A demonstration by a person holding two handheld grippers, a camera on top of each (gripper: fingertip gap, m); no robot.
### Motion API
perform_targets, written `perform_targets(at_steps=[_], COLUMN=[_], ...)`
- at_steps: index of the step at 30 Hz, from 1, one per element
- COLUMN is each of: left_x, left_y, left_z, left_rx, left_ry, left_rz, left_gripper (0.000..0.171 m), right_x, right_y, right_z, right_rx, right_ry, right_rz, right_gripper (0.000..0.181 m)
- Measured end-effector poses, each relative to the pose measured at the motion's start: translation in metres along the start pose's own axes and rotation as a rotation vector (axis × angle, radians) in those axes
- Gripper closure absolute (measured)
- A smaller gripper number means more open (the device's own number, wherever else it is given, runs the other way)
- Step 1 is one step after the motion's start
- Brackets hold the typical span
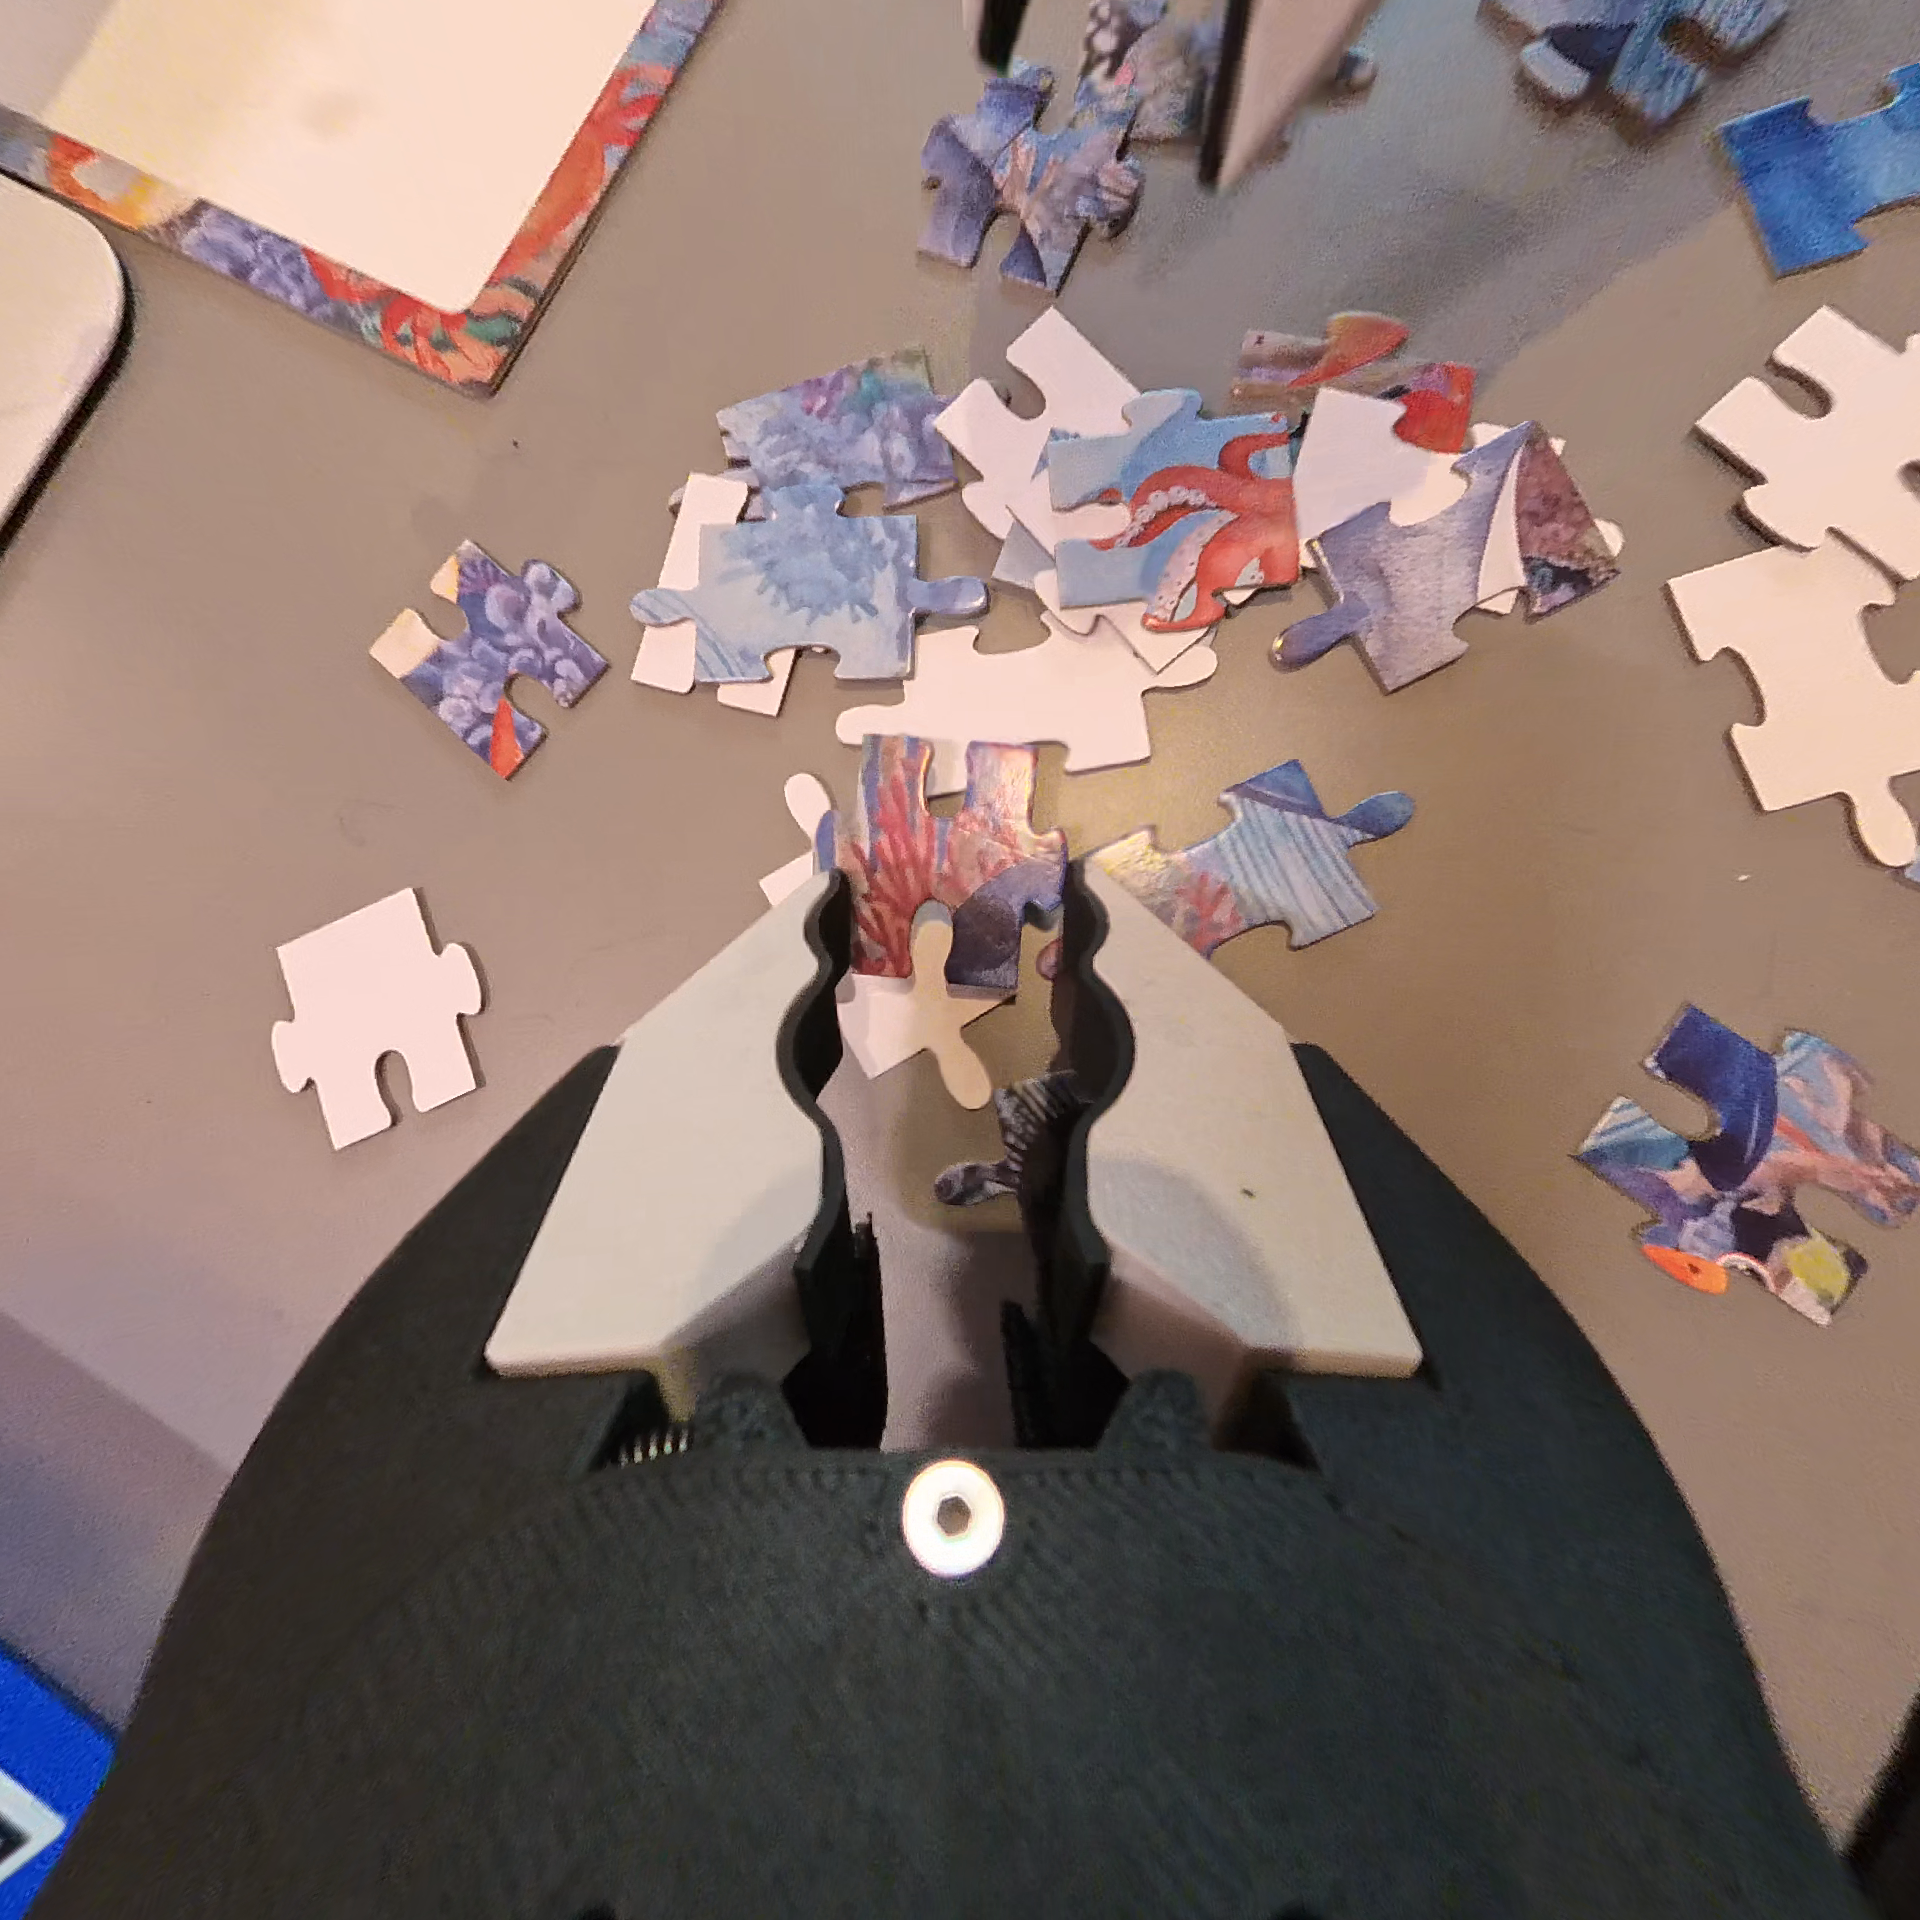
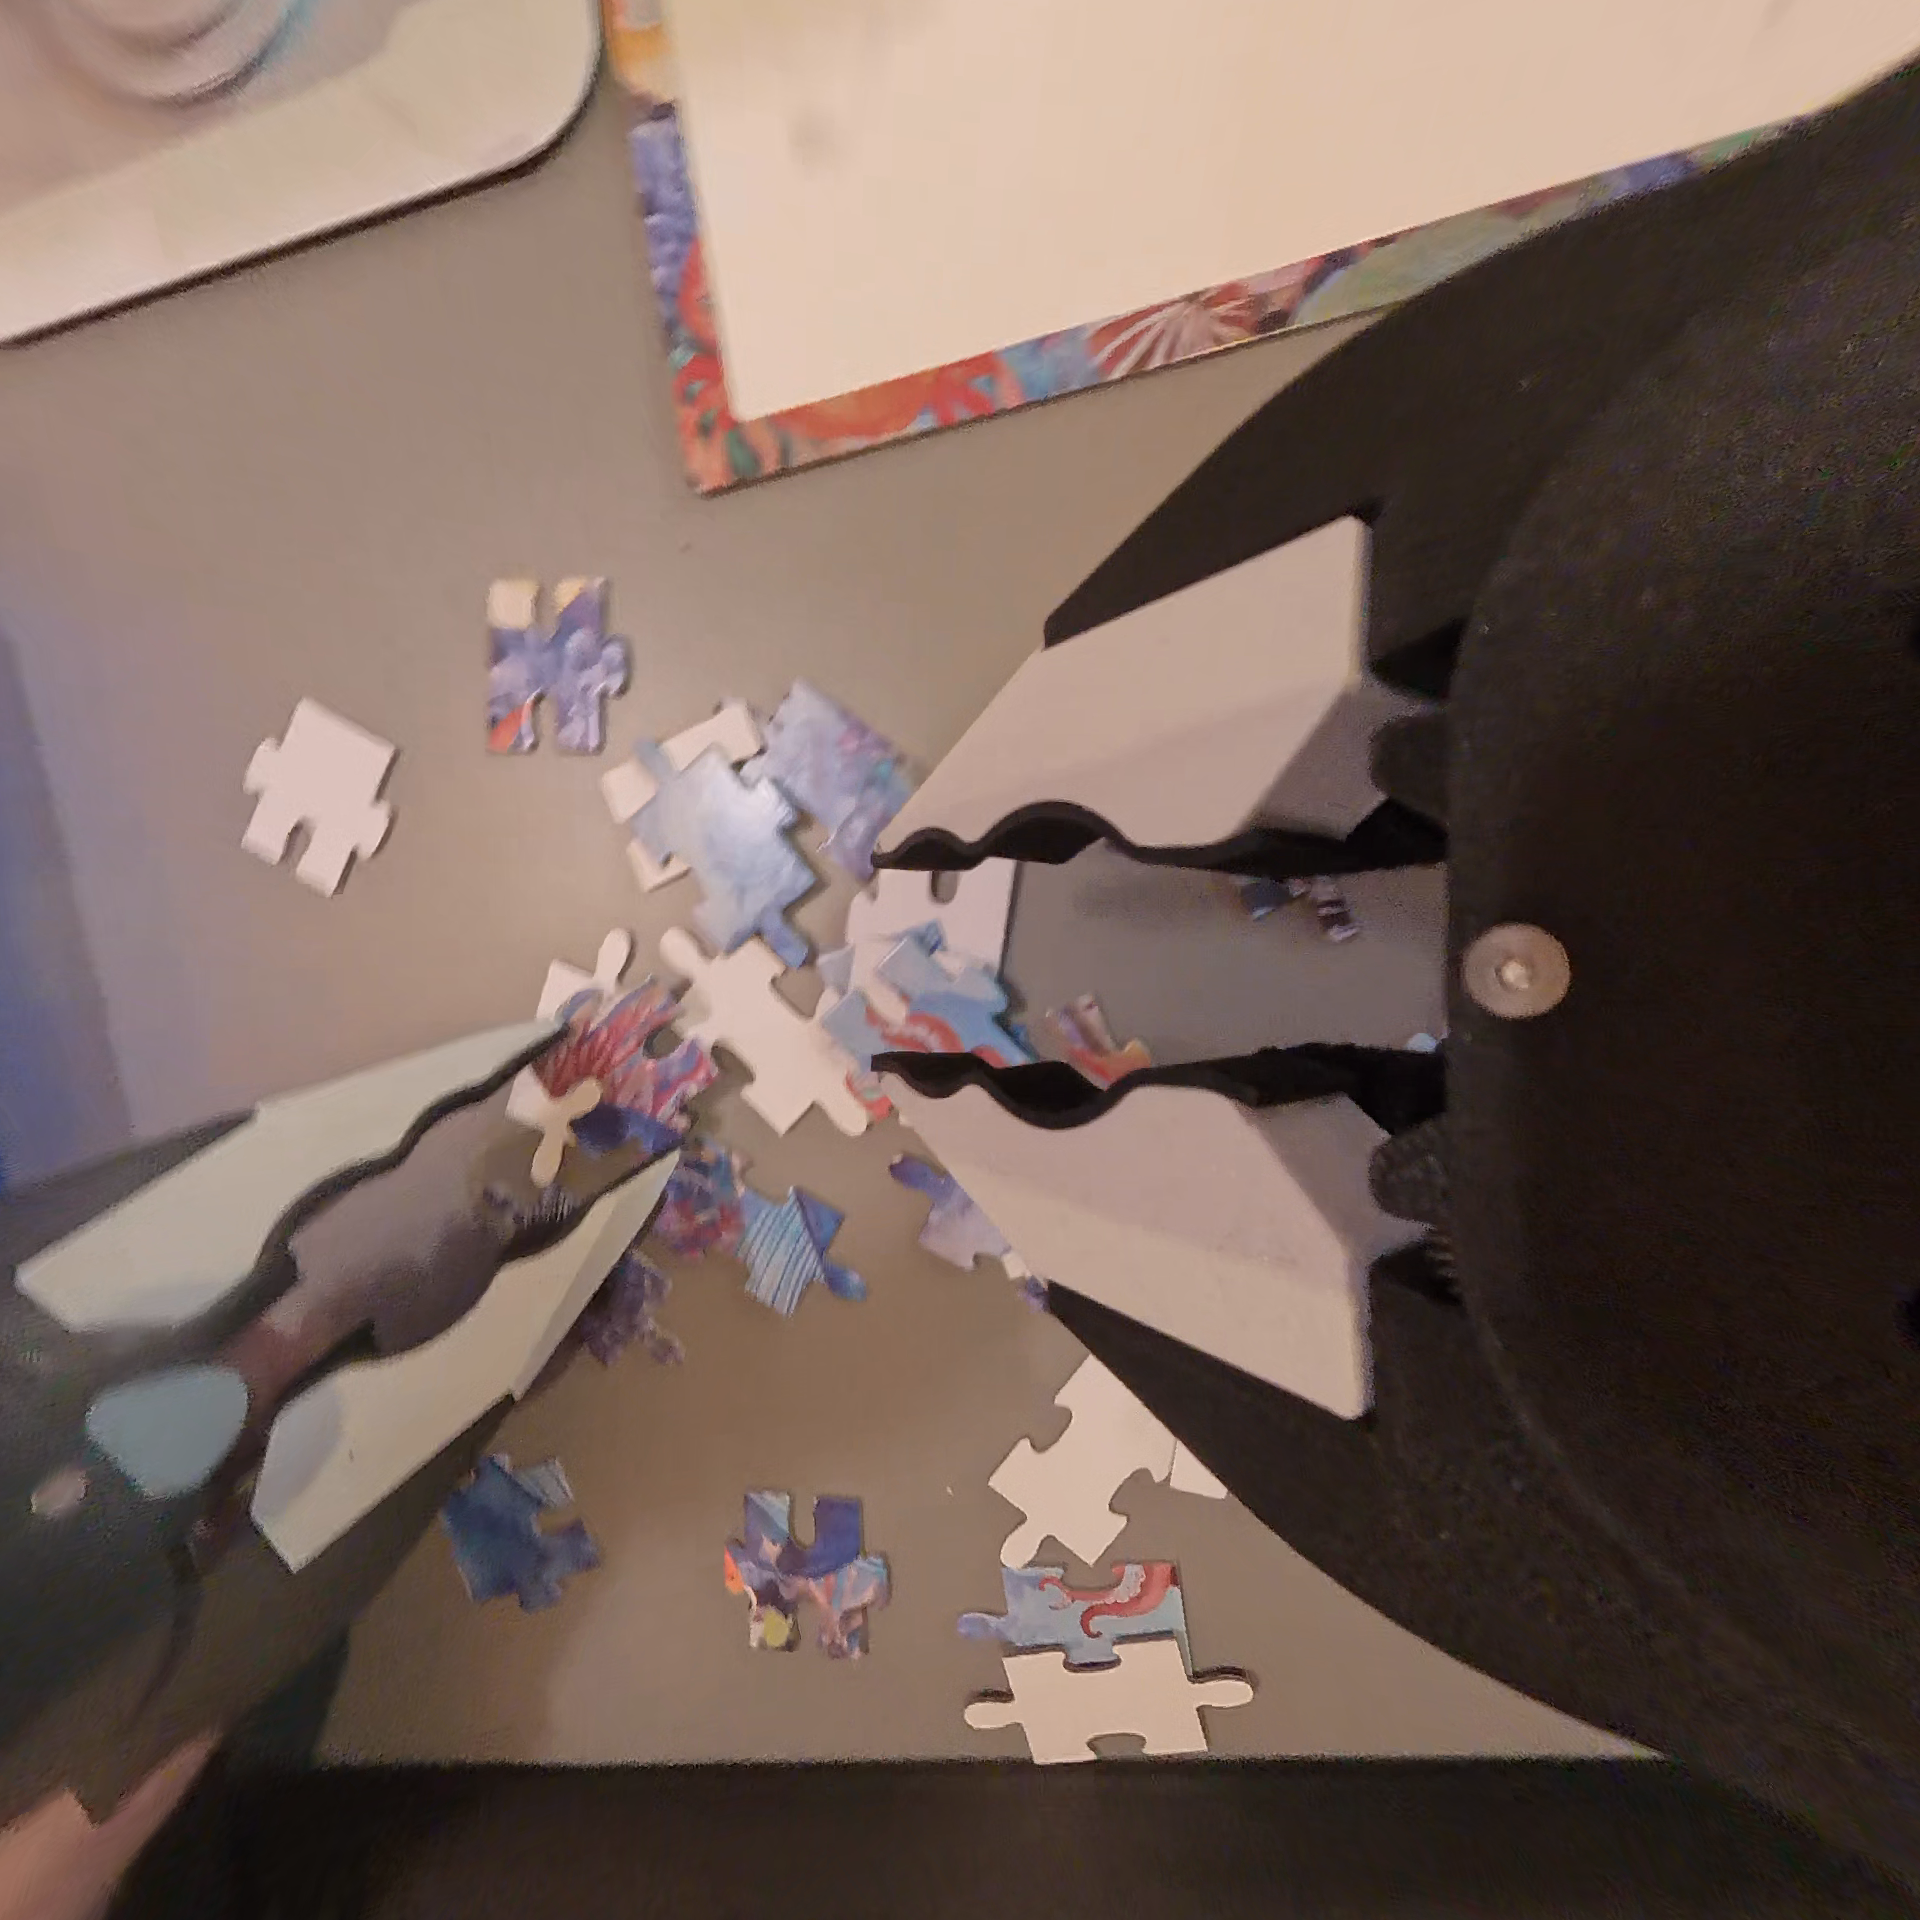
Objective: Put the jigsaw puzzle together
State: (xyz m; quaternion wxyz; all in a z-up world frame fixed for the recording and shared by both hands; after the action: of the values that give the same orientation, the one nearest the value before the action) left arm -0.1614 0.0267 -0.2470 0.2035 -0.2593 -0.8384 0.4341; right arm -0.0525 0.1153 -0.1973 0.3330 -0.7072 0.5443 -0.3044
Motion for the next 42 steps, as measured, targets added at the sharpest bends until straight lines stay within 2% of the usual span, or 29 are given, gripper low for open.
perform_targets(at_steps=[5,8,10,11,14,16,18,22,28,31,32,34,35,38,42], left_x=[-0.015,-0.024,-0.029,-0.031,-0.037,-0.038,-0.034,-0.015,0.001,0.008,0.010,0.010,0.009,0.008,0.004], left_y=[-0.019,-0.028,-0.032,-0.035,-0.038,-0.038,-0.037,-0.027,-0.002,0.002,0.002,0.004,0.005,0.006,0.007], left_z=[-0.024,-0.035,-0.041,-0.044,-0.051,-0.053,-0.051,-0.034,-0.002,0.004,0.005,0.007,0.007,0.006,0.004], left_rx=[-0.134,-0.182,-0.216,-0.241,-0.282,-0.297,-0.265,-0.139,0.067,0.052,0.044,0.038,0.028,0.015,-0.010], left_ry=[0.151,0.290,0.357,0.378,0.430,0.439,0.407,0.290,0.082,-0.023,-0.049,-0.076,-0.091,-0.090,-0.074], left_rz=[-0.050,-0.150,-0.211,-0.227,-0.259,-0.272,-0.255,-0.200,-0.081,-0.018,-0.009,0.013,0.031,0.041,0.055], left_gripper=[0.132,0.132,0.132,0.132,0.132,0.135,0.115,0.114,0.104,0.104,0.108,0.119,0.121,0.127,0.150], right_x=[0.032,0.039,0.037,0.036,0.038,0.035,0.026,-0.018,-0.059,-0.068,-0.071,-0.076,-0.078,-0.082,-0.079], right_y=[0.014,0.021,0.022,0.023,0.021,0.018,0.010,-0.015,-0.027,-0.024,-0.023,-0.022,-0.022,-0.028,-0.035], right_z=[-0.015,-0.022,-0.026,-0.027,-0.032,-0.032,-0.029,-0.002,0.054,0.071,0.075,0.081,0.082,0.079,0.068], right_rx=[-0.024,-0.070,-0.115,-0.143,-0.229,-0.246,-0.250,-0.199,-0.069,-0.001,0.016,0.039,0.050,0.058,0.053], right_ry=[-0.140,-0.066,0.049,0.099,0.170,0.181,0.188,0.266,0.412,0.445,0.455,0.476,0.478,0.459,0.399], right_rz=[-0.047,-0.117,-0.184,-0.231,-0.355,-0.364,-0.330,-0.186,-0.139,-0.106,-0.096,-0.058,-0.034,0.045,0.108], right_gripper=[0.146,0.142,0.142,0.146,0.175,0.181,0.181,0.181,0.181,0.181,0.181,0.153,0.146,0.139,0.143])
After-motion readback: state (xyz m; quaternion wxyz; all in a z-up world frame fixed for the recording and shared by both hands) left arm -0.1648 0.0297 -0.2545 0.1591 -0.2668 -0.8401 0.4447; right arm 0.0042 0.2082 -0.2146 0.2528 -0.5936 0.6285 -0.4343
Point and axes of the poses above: each gripper's, where its closed fingertips meet, y out along the fingers, z out of its underside, x = y × z across the jaws, the point moved 4 cm from there along -y, back along the fingers, and after that the axes turned 6 degrees about x, right-handed, at the moved point
